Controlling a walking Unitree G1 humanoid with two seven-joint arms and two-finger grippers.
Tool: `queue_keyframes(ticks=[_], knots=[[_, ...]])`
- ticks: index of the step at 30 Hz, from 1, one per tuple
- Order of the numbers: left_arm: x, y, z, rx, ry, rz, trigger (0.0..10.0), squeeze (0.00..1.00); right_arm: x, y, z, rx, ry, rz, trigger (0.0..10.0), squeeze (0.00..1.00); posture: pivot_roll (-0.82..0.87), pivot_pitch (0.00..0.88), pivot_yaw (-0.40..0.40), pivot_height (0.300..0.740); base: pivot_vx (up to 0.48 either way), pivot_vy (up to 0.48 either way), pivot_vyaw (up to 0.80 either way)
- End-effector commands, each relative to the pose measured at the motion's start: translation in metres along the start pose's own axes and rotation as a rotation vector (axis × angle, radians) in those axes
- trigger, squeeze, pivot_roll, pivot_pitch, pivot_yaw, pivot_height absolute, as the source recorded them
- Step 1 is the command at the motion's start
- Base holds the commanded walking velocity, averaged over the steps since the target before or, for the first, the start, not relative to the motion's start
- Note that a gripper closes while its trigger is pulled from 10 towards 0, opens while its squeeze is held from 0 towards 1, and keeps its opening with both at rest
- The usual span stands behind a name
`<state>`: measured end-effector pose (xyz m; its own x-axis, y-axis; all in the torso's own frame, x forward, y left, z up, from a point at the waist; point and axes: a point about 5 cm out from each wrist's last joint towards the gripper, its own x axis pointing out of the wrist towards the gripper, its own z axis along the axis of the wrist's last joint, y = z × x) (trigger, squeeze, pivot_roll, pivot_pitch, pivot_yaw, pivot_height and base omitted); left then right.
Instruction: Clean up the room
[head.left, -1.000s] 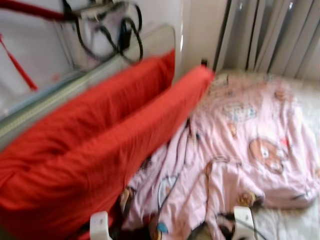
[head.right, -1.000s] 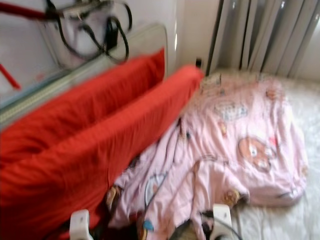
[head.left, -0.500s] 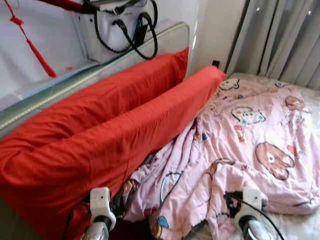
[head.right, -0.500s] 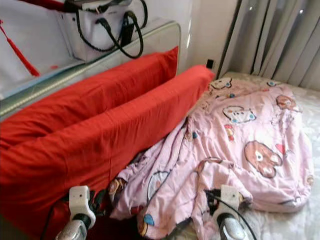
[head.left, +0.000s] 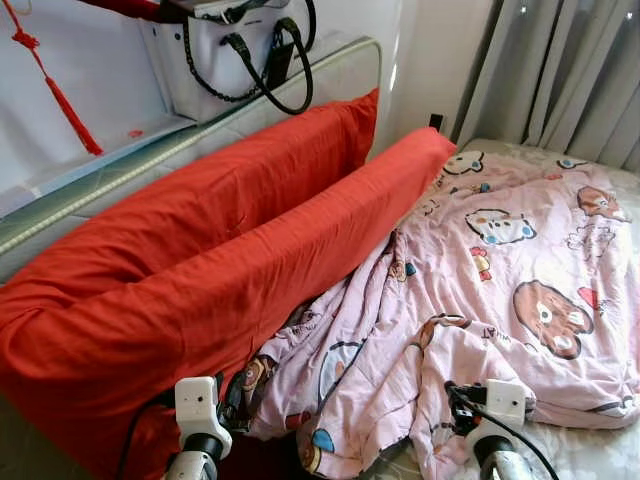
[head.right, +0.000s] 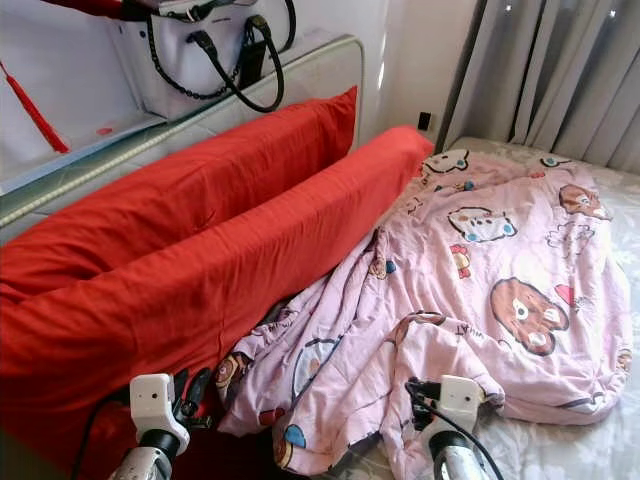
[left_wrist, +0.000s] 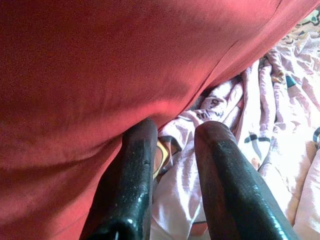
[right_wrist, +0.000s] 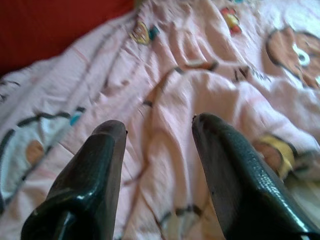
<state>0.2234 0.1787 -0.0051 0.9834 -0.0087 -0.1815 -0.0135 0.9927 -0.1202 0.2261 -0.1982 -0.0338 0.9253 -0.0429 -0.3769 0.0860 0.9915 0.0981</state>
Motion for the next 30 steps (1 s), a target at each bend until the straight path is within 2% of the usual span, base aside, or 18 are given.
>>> queue_keyframes(ticks=[1, 7, 19, 22, 26, 30], knots=[[0.002, -0.001, 0.004, 0.001, -0.011, -0.004, 10.0, 0.0, 0.003, 0.004, 0.005, -0.015, -0.015, 0.022, 10.0, 0.0, -0.01, 0.0, 0.031, 0.725, 0.0, 0.0, 0.0], [0.006, -0.006, 0.01, -0.009, -0.021, -0.013, 10.0, 0.0, 0.008, 0.008, 0.012, -0.04, -0.021, 0.037, 10.0, 0.0, 0.0, 0.0, 0.022, 0.68, 0.0, 0.0, 0.0], [0.008, -0.004, 0.016, -0.013, -0.024, -0.003, 10.0, 0.0, 0.008, 0.02, 0.012, -0.045, -0.029, 0.064, 10.0, 0.0, 0.0, 0.0, 0.017, 0.68, 0.0, 0.0, 0.0], [0.009, -0.004, 0.016, -0.014, -0.026, -0.001, 10.0, 0.0, 0.01, 0.022, 0.007, -0.055, 0.019, 0.071, 10.0, 0.0, 0.0, 0.0, 0.016, 0.68, 0.0, 0.0, 0.0], [0.009, -0.004, 0.017, -0.015, -0.025, 0.0, 10.0, 0.0, 0.01, 0.021, 0.006, -0.059, 0.035, 0.068, 10.0, 0.0, 0.0, 0.0, 0.015, 0.656, 0.0, 0.0, 0.0], [0.009, -0.004, 0.017, -0.015, -0.024, 0.001, 10.0, 0.0, 0.01, 0.022, 0.009, -0.045, 0.001, 0.066, 10.0, 0.0, 0.01, 0.0, 0.014, 0.642, 0.0, 0.0, 0.0]])
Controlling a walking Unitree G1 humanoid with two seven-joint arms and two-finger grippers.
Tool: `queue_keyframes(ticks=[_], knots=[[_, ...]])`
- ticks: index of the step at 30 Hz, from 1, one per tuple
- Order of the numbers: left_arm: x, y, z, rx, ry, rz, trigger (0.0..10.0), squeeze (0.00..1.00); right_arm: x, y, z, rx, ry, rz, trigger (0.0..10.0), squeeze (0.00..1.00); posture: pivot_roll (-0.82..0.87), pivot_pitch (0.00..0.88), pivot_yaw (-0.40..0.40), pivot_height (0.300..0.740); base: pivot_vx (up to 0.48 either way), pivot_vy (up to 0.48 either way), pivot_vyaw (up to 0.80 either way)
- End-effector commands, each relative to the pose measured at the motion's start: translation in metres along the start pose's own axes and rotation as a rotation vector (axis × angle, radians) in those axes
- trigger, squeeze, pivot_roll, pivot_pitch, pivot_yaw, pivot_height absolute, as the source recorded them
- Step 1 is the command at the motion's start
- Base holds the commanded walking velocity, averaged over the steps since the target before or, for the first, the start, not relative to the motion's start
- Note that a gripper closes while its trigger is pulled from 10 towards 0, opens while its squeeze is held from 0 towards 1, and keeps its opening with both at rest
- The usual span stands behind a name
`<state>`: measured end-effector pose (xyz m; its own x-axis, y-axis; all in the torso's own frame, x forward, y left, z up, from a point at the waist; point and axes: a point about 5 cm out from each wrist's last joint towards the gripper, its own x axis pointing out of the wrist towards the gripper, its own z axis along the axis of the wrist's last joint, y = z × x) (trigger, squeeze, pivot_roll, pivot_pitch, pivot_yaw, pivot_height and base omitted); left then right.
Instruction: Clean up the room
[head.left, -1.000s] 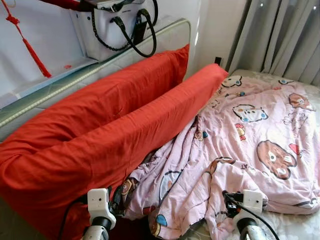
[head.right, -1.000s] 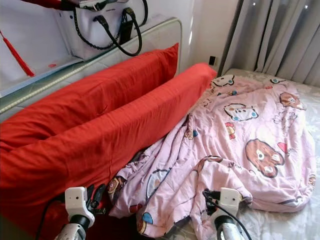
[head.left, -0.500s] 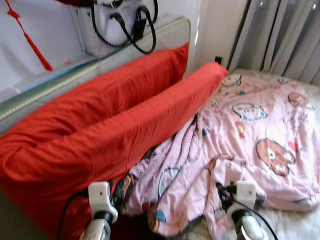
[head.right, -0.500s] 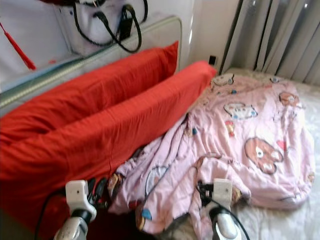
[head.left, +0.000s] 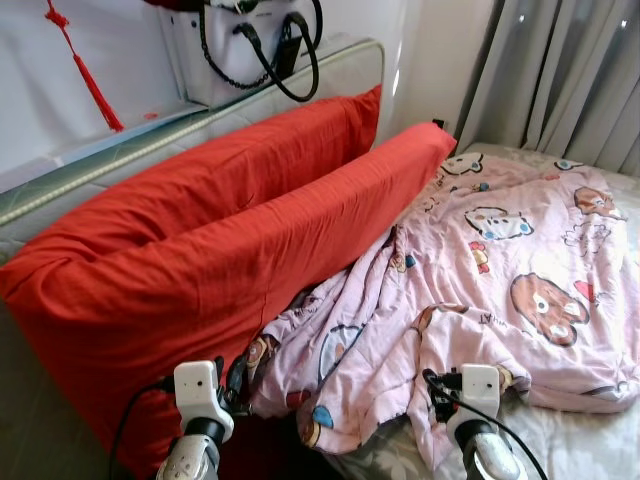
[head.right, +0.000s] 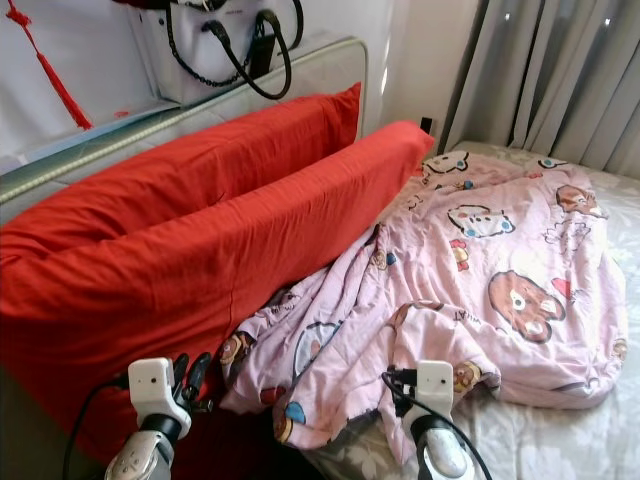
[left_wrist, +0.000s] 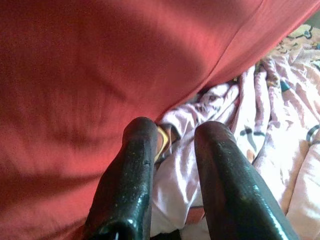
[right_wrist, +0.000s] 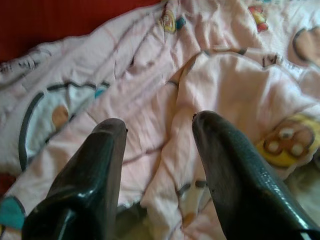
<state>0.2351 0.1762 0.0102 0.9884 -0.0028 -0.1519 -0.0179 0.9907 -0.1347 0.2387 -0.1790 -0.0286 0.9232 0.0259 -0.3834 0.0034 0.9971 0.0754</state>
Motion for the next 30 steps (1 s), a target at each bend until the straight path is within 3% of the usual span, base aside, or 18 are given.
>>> queue_keyframes(ticks=[1, 30], knots=[[0.0006, 0.0006, 0.0005, 0.001, 0.007, 0.0, 10.0, 0.0, 0.0011, 0.001, 0.0024, 0.007, -0.012, -0.003, 10.0, 0.0, 0.01, 0.0, 0.015, 0.642, 0.0, 0.0, 0.0], [0.0028, 0.0025, 0.0022, 0.0, 0.023, -0.005, 10.0, 0.0, 0.0054, 0.0042, 0.0023, 0.019, 0.017, -0.017, 10.0, 0.0, 0.02, 0.0, 0.017, 0.642, 0.0, 0.0, 0.0]])
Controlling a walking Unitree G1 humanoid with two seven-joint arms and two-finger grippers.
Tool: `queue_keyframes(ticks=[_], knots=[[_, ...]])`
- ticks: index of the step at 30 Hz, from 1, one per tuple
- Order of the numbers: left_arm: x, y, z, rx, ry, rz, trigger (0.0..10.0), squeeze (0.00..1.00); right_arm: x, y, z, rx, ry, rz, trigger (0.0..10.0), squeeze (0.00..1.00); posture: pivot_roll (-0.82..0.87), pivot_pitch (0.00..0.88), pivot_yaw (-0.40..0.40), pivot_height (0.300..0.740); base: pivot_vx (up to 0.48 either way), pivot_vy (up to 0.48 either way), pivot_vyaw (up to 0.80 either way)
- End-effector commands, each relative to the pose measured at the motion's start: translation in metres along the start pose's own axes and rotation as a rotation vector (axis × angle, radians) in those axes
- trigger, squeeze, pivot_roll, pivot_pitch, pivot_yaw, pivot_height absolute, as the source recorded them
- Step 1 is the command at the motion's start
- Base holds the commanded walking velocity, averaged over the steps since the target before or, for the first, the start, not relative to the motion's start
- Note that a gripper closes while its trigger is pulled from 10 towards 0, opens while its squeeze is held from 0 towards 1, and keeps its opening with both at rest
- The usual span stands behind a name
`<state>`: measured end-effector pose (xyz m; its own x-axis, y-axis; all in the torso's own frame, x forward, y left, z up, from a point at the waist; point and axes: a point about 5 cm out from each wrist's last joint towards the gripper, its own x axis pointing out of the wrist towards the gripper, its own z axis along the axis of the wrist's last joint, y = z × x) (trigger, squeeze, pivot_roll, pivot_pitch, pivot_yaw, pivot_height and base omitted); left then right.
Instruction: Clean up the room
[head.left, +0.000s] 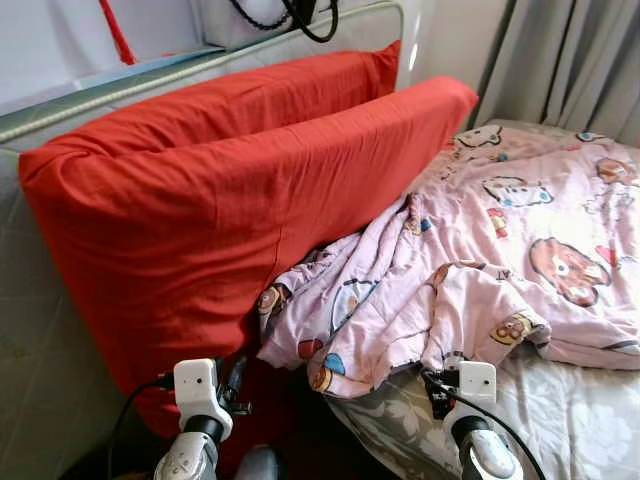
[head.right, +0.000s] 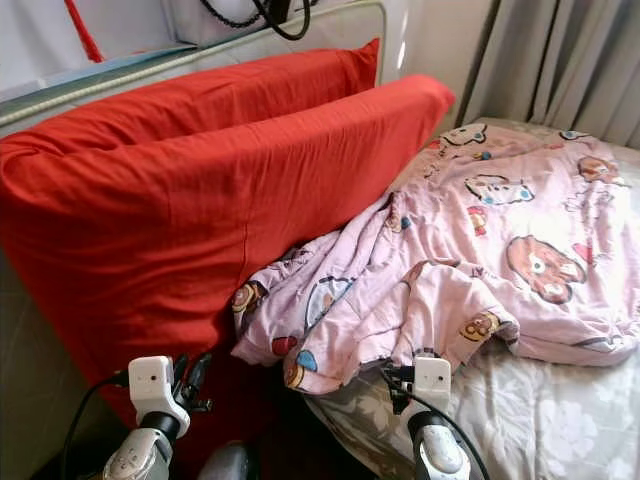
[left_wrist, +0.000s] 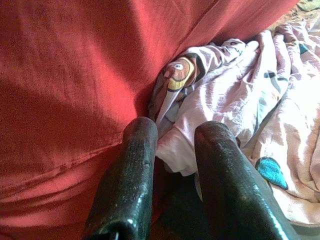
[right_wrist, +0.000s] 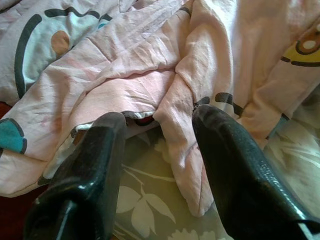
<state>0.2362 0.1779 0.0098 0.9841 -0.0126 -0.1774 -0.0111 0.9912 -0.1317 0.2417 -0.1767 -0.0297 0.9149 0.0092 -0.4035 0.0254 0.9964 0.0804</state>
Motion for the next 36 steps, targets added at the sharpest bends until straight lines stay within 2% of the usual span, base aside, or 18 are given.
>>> queue_keyframes(ticks=[1, 8, 17, 32, 36], knots=[[0.002, 0.001, 0.002, -0.004, -0.004, 0.001, 10.0, 0.0, 0.002, 0.002, 0.002, 0.006, -0.002, -0.001, 10.0, 0.0, 0.02, 0.0, 0.017, 0.642, 0.0, 0.0, 0.0], [0.004, 0.001, 0.005, -0.001, -0.01, -0.004, 10.0, 0.0, 0.003, -0.001, 0.001, 0.042, 0.007, -0.04, 10.0, 0.0, 0.02, 0.0, 0.019, 0.642, 0.071, 0.0, 0.0], [0.005, 0.0, 0.006, -0.001, -0.013, -0.008, 10.0, 0.0, 0.003, -0.004, 0.0, 0.045, 0.022, -0.044, 10.0, 0.0, 0.02, 0.0, 0.018, 0.642, 0.281, 0.0, 0.0], [0.005, -0.001, 0.008, 0.003, -0.023, -0.004, 10.0, 0.0, 0.002, -0.014, -0.011, 0.146, 0.117, -0.148, 10.0, 0.0, 0.03, 0.0, 0.015, 0.642, 0.318, 0.0, 0.0], [0.005, -0.001, 0.009, 0.005, -0.023, -0.006, 10.0, 0.0, 0.003, -0.014, -0.011, 0.12, 0.13, -0.125, 10.0, 0.0, 0.02, 0.0, 0.018, 0.642, 0.0, 0.0, 0.0]])
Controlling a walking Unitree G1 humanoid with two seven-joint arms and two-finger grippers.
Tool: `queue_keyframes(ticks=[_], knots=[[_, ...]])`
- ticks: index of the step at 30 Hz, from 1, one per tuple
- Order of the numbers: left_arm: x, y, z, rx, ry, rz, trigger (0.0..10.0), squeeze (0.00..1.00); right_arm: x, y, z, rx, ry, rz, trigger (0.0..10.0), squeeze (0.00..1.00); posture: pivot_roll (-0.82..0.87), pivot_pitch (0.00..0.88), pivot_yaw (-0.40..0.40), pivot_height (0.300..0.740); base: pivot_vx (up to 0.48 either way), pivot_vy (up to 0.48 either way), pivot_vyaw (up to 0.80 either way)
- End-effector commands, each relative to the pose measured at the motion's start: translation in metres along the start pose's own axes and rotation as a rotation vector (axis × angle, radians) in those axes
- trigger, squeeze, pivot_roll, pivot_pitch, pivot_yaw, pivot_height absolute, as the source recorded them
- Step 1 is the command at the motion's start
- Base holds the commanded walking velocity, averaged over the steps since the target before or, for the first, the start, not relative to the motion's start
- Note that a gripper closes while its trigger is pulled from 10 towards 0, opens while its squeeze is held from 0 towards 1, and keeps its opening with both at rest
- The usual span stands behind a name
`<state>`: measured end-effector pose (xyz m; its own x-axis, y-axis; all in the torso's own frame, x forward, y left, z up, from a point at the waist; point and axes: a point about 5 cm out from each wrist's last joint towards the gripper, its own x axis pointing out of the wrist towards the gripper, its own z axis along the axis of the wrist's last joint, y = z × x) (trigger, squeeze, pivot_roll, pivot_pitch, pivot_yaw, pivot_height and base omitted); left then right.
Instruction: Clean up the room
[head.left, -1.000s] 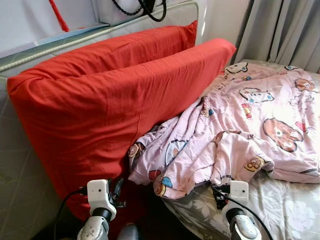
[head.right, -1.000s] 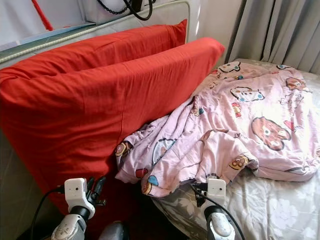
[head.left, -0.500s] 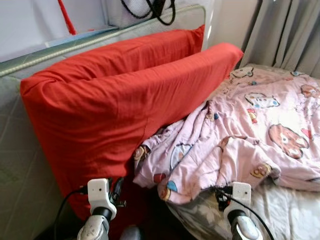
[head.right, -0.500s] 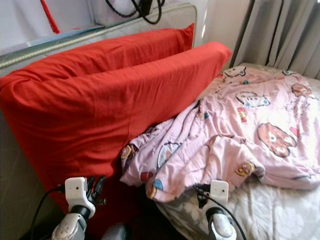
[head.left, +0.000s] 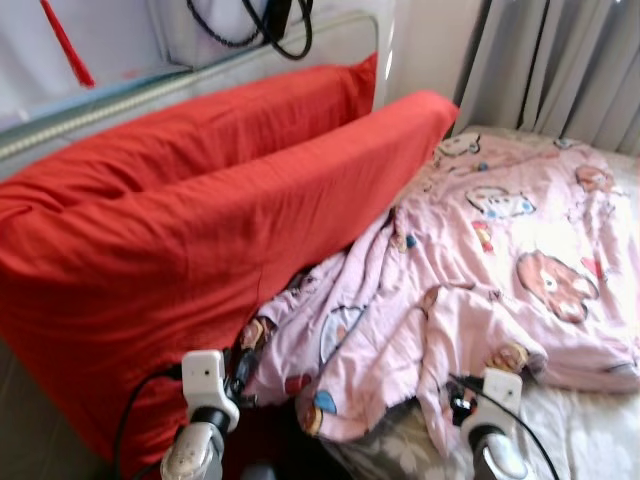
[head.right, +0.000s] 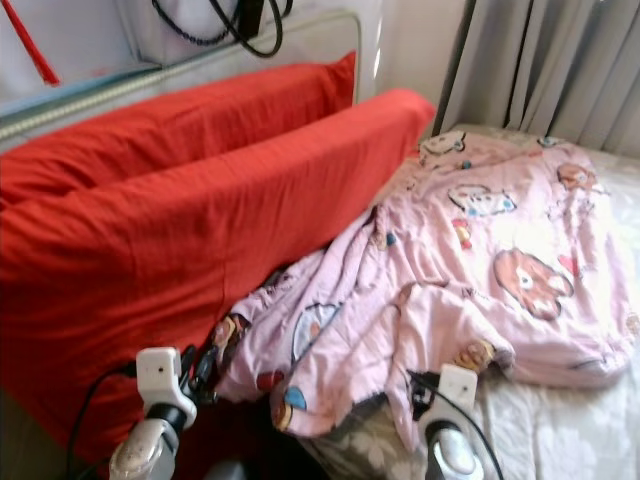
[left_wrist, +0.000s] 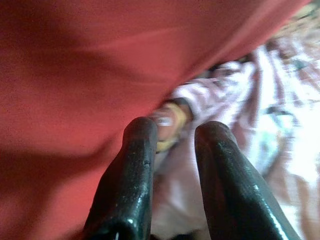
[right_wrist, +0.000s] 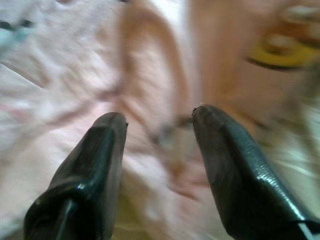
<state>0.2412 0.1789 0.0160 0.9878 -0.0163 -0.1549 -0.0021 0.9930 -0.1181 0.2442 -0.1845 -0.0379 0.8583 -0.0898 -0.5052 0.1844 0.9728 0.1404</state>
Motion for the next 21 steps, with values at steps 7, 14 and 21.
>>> queue_keyframes(ticks=[7, 14, 21], knots=[[0.005, -0.003, 0.008, -0.007, -0.02, -0.008, 10.0, 0.0, 0.001, 0.0, -0.004, -0.031, 0.054, 0.029, 10.0, 0.0, 0.03, 0.0, 0.023, 0.642, 0.0, 0.0, 0.0], [0.011, -0.004, 0.018, -0.002, -0.053, -0.018, 10.0, 0.0, 0.003, 0.002, -0.003, -0.067, 0.087, 0.031, 10.0, 0.95, 0.04, 0.0, 0.026, 0.642, 0.0, 0.0, 0.0], [0.012, -0.011, 0.026, -0.004, -0.078, -0.036, 10.0, 0.0, 0.005, 0.004, -0.002, -0.092, 0.104, 0.047, 10.0, 1.0, 0.06, 0.018, 0.023, 0.642, 0.0, 0.0, 0.0]])
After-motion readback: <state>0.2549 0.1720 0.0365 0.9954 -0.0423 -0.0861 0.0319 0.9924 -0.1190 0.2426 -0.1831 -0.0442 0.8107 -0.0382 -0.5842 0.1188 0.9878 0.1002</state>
